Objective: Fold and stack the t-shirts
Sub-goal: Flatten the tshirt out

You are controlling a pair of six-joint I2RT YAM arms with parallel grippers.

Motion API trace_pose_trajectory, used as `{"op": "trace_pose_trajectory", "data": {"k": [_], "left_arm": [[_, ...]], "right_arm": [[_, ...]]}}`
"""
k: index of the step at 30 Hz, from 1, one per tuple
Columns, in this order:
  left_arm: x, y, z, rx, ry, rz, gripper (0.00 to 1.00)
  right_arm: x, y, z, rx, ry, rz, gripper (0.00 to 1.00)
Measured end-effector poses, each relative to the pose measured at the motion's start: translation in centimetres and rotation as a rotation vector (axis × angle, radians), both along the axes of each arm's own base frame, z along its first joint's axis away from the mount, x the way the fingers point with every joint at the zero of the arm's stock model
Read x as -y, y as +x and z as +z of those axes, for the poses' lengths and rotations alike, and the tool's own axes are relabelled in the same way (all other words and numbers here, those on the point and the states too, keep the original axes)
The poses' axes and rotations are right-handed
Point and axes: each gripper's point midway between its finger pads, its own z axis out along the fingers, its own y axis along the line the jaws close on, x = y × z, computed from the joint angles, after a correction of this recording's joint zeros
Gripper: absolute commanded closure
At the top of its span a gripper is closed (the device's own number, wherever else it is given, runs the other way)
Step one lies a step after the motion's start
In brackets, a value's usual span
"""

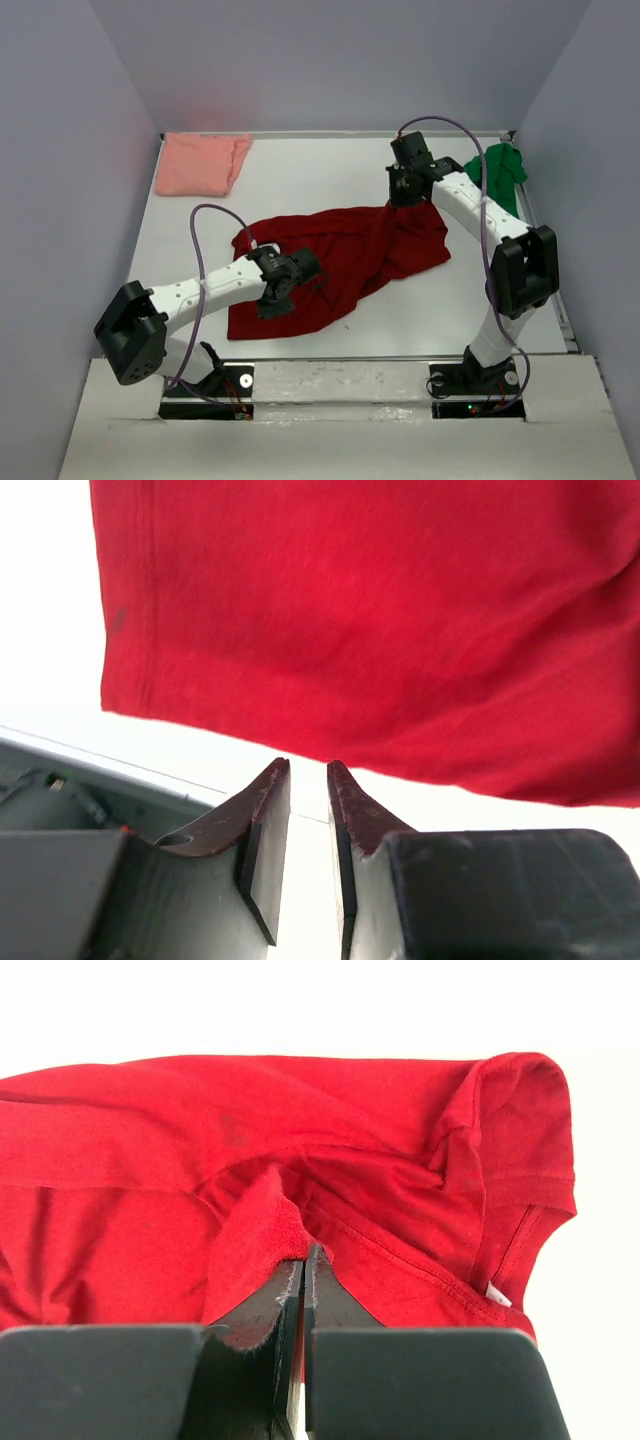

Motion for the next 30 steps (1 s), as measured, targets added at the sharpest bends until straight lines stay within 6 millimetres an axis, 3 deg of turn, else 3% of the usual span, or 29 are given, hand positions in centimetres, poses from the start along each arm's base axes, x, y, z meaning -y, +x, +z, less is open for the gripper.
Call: {"op": "trace_pose_trajectory", "data": {"k": [6, 11, 16, 19, 23, 27, 30], "left_arm": [[-1.5, -3.8, -1.1, -0.101, 0.074, -0.028, 0.68], [-1.8, -4.5, -1.4, -0.148, 0.122, -0.044, 0.68], [-1.3, -2.2, -1.8, -0.161, 0.191, -0.032, 0.68], [-1.1, 1.0, -0.6, -0.111, 0.172, 0.007, 0.69], [-3.6, 5.9, 1.3, -0.033, 0.176, 0.086, 0.68], [-6.8, 6.6, 1.7, -0.035, 0.201, 0.132, 0.67], [-8.8, 4.7, 1.0, -0.081, 0.222, 0.126, 0.65]], "right_arm": [[-0.5, 0.5, 2.0, 0.032, 0.025, 0.019, 1.0], [-0.9, 0.3, 3.1, 0.049, 0.052, 0.037, 1.0], [-0.8, -1.2, 3.4, 0.048, 0.074, 0.053, 1.0], [-0.8, -1.7, 3.5, 0.046, 0.083, 0.06, 1.0], [-1.0, -1.8, 3.5, 0.042, 0.093, 0.069, 1.0], [-1.1, -1.8, 3.5, 0.041, 0.096, 0.071, 1.0], [-1.0, -1.8, 3.5, 0.041, 0.095, 0.074, 1.0]]}}
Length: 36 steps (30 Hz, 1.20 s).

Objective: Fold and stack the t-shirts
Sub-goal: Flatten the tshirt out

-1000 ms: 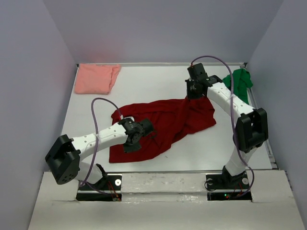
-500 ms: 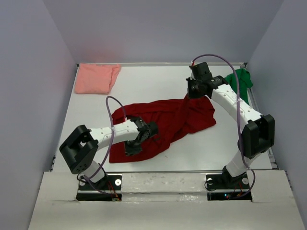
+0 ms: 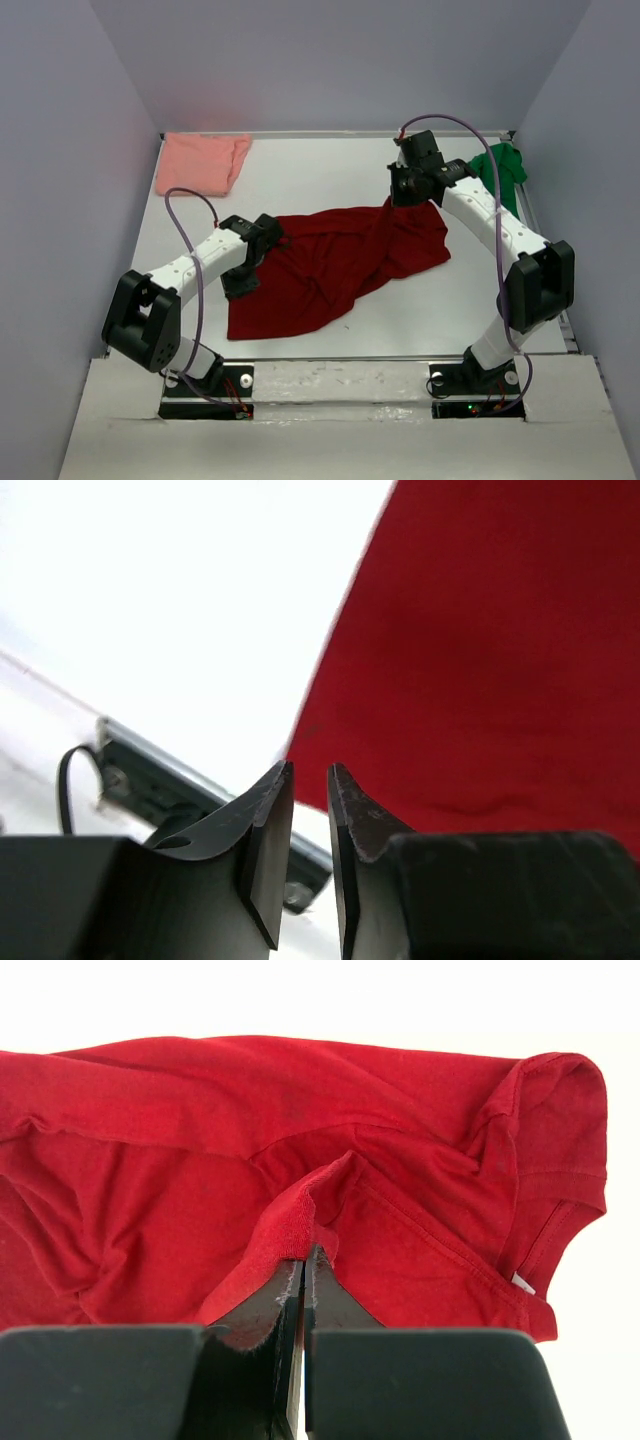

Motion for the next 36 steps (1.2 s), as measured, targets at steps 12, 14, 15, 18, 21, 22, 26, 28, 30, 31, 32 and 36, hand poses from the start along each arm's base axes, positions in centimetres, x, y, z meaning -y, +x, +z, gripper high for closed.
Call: {"op": "trace_pose_trajectory", "data": {"k": [12, 14, 15, 18, 21, 22, 26, 28, 30, 31, 32, 36], "left_arm": [[-1.7, -2.6, -1.3, -0.175, -0.023, -0.012, 0.85], [-1.1, -1.5, -1.6, -0.168, -0.034, -0.029, 1.0], [-0.7, -0.8, -1.8, -0.16, -0.043, -0.043, 1.0], [0.1, 0.6, -2.0, -0.139, -0.068, -0.069, 1.0], [1.3, 2.1, -2.3, -0.104, -0.113, -0.1, 1.0], [1.7, 2.4, -2.5, -0.097, -0.13, -0.11, 1.0], [3.1, 3.2, -3.5, -0.097, -0.191, -0.147, 1.0], [3.8, 3.6, -4.2, -0.106, -0.217, -0.161, 1.0], [4.3, 3.9, -5.3, -0.124, -0.234, -0.174, 1.0], [4.5, 4.0, -5.8, -0.133, -0.236, -0.179, 1.0], [4.7, 4.1, -6.5, -0.149, -0.24, -0.187, 1.0], [5.0, 4.4, -6.7, -0.187, -0.242, -0.212, 1.0]], "right_arm": [[0.5, 0.2, 0.1, -0.003, 0.013, -0.008, 1.0], [0.5, 0.2, 0.1, -0.003, 0.013, -0.009, 1.0], [0.5, 0.2, 0.1, -0.003, 0.013, -0.009, 1.0], [0.5, 0.3, 0.1, -0.002, 0.013, -0.009, 1.0], [0.5, 0.3, 0.2, -0.001, 0.012, -0.009, 1.0], [0.5, 0.3, 0.2, 0.001, 0.012, -0.01, 1.0], [0.5, 0.6, 0.9, 0.016, 0.016, -0.012, 1.0], [0.4, 0.8, 1.3, 0.025, 0.017, -0.014, 1.0], [0.4, 0.9, 1.8, 0.034, 0.021, -0.015, 1.0], [0.4, 1.0, 2.0, 0.039, 0.023, -0.015, 1.0], [0.3, 1.0, 2.2, 0.043, 0.025, -0.014, 1.0], [0.5, 0.8, 3.1, 0.052, 0.027, -0.017, 1.0]]}}
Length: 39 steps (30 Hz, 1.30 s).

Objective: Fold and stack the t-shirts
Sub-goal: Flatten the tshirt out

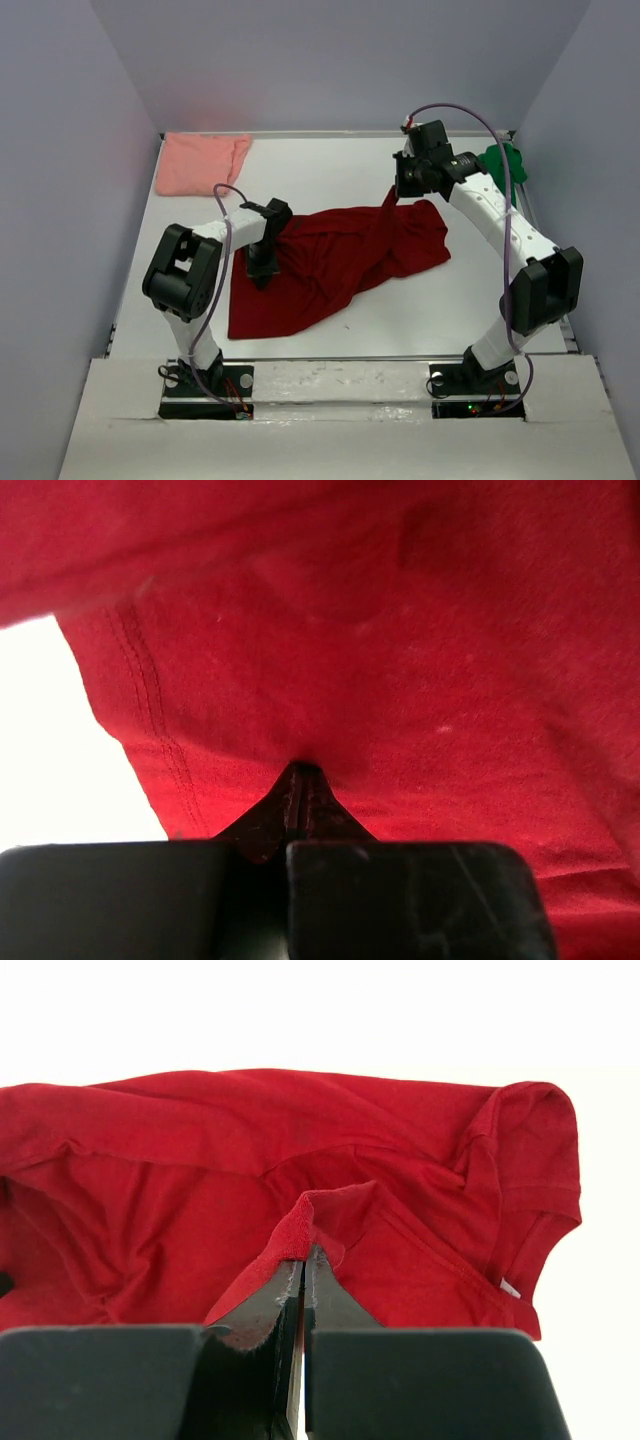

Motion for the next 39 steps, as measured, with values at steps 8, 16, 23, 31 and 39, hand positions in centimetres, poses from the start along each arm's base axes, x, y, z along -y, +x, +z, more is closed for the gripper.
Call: {"op": "trace_pose_trajectory", "data": {"k": [8, 16, 23, 31, 39], "left_arm": [[0.6, 1.6, -0.1, -0.101, 0.035, -0.051, 1.0], [1.9, 8.6, 0.2, -0.093, 0.024, -0.042, 1.0], [3.1, 17.6, 0.7, 0.1, -0.015, -0.013, 1.0], [2.4, 17.9, 1.1, 0.195, 0.015, 0.004, 0.86], [0.0, 12.9, 8.1, 0.375, 0.006, 0.083, 0.49]], "right_arm": [[0.4, -0.8, 1.4, 0.018, 0.005, -0.005, 1.0], [0.6, -1.2, 2.2, 0.033, 0.012, -0.007, 1.0], [0.6, -1.3, 2.1, 0.026, 0.009, -0.006, 1.0], [0.5, -1.4, 1.8, 0.018, 0.011, -0.002, 1.0], [0.3, -1.4, 1.0, -0.003, 0.01, 0.006, 1.0]]}}
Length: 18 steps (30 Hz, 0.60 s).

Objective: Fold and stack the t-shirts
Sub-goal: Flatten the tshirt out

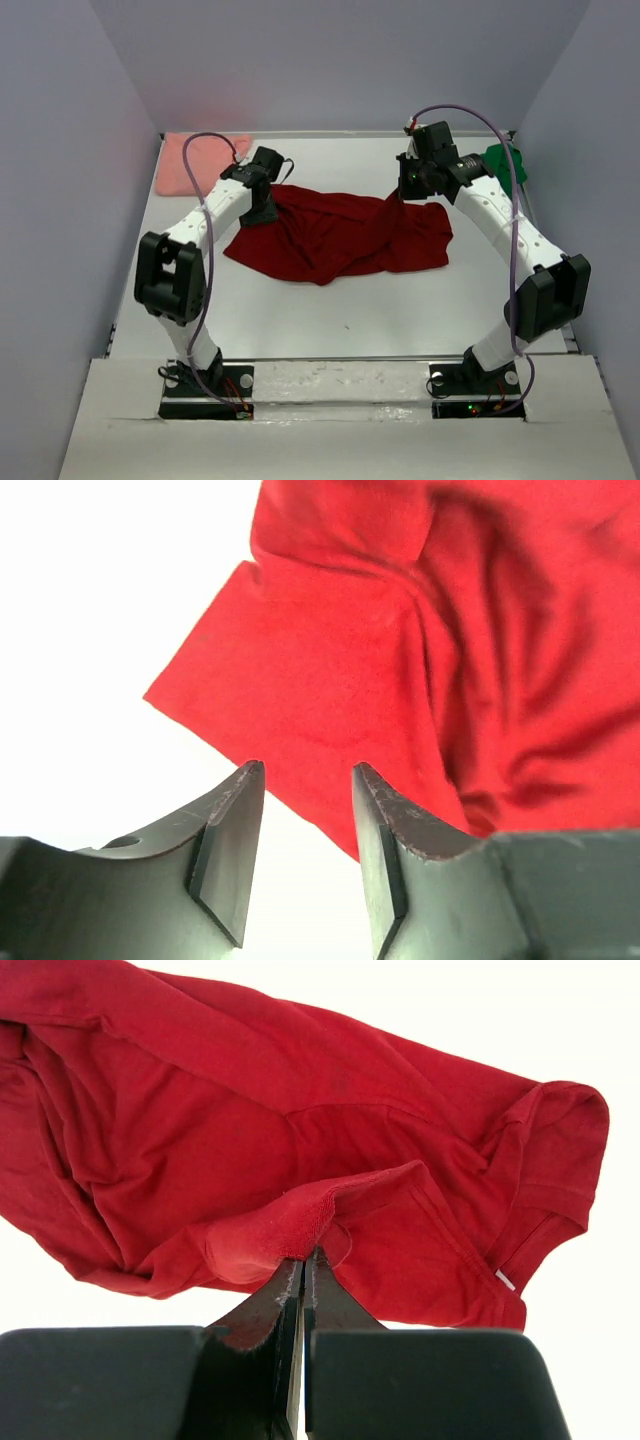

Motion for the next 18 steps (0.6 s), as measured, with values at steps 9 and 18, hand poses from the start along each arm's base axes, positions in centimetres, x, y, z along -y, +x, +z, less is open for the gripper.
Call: {"op": "trace_pose_trajectory", "data": {"k": [9, 18], "left_arm": [[-3.2, -0.8, 3.4, 0.148, -0.083, 0.108, 0.53], [-8.8, -3.1, -3.6, -0.007, -0.257, 0.28, 0.54]], "right_arm": [[-0.2, -0.1, 0.0, -0.004, 0.009, 0.01, 1.0], [-0.1, -0.5, 0.1, 0.001, 0.011, 0.014, 1.0]]}}
